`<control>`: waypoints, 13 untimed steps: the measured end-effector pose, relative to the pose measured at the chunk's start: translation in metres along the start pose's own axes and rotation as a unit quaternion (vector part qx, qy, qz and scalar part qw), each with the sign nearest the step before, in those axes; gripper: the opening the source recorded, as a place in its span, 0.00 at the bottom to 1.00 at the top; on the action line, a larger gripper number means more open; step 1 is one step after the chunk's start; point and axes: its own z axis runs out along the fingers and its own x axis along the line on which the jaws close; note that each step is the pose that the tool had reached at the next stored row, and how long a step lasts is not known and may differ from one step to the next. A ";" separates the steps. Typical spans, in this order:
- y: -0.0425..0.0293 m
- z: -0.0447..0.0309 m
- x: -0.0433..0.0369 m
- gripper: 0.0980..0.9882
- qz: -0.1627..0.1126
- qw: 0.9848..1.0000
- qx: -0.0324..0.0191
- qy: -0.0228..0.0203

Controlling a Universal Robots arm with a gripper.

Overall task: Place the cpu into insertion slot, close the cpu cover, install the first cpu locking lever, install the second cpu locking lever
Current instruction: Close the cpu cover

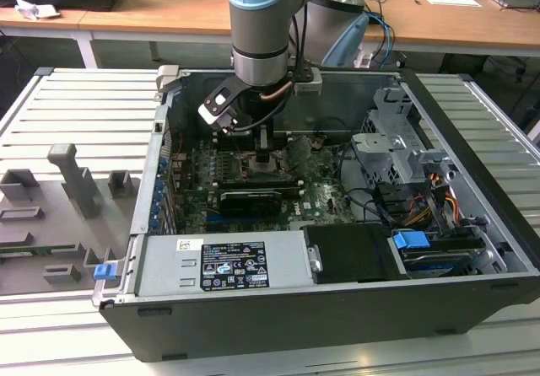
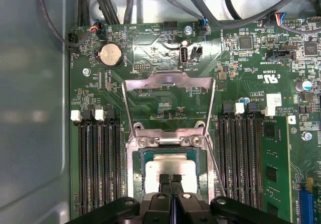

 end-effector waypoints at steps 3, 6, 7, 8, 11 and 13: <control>0.0000 -0.0001 -0.0001 0.01 0.000 1.000 0.000 0.001; 0.0000 -0.0002 -0.0002 0.01 0.001 1.000 0.000 0.002; 0.0000 -0.0003 -0.0002 0.01 0.001 1.000 0.000 0.002; 0.0000 -0.0003 -0.0002 0.01 0.001 1.000 0.000 0.002; 0.0000 -0.0004 -0.0002 0.01 0.001 1.000 0.000 0.003; 0.0000 -0.0004 -0.0002 0.01 0.001 1.000 0.000 0.003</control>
